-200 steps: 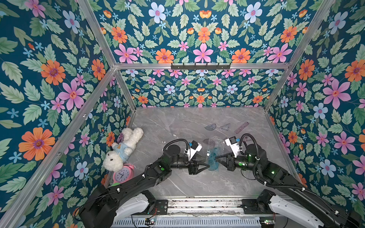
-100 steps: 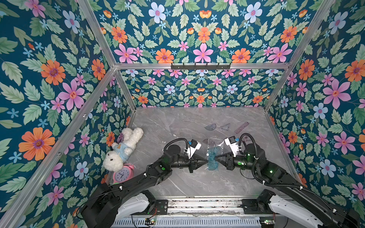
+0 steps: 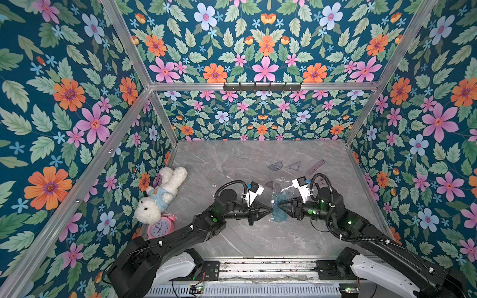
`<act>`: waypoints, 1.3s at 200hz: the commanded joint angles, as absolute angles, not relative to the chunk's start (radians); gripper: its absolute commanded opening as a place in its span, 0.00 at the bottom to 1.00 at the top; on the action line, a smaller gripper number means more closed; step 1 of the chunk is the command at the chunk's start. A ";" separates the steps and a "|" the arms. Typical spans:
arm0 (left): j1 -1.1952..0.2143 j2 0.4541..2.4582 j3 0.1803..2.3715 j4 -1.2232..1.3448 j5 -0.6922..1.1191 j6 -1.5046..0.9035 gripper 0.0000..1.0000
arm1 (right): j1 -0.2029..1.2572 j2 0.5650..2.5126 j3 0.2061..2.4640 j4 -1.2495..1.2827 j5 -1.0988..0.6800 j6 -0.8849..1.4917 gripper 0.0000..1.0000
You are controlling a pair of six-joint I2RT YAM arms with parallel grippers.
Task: Open the ruler set and take out the ruler
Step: Pick up the ruler set bag from the center of the board, then open the ruler set bag.
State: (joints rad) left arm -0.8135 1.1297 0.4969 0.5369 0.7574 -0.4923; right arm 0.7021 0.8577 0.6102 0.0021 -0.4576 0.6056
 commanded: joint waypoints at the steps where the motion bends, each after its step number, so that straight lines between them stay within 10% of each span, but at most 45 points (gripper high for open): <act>1: -0.814 1.139 0.509 0.590 0.769 -0.500 0.00 | 0.703 0.872 0.611 0.082 -0.472 0.626 0.39; 108: -0.815 1.172 0.517 0.618 0.762 -0.512 0.00 | 0.702 0.881 0.589 0.135 -0.408 0.635 0.09; 131: -0.815 1.154 0.517 0.586 0.706 -0.495 0.43 | 0.701 0.869 0.593 0.112 -0.393 0.627 0.06; 160: -0.813 1.089 0.511 0.519 0.578 -0.448 0.65 | 0.702 0.837 0.610 0.051 -0.342 0.597 0.06; 260: -0.888 1.078 0.711 0.120 0.004 -0.244 0.68 | 0.703 0.929 0.763 -0.099 -0.103 0.518 0.05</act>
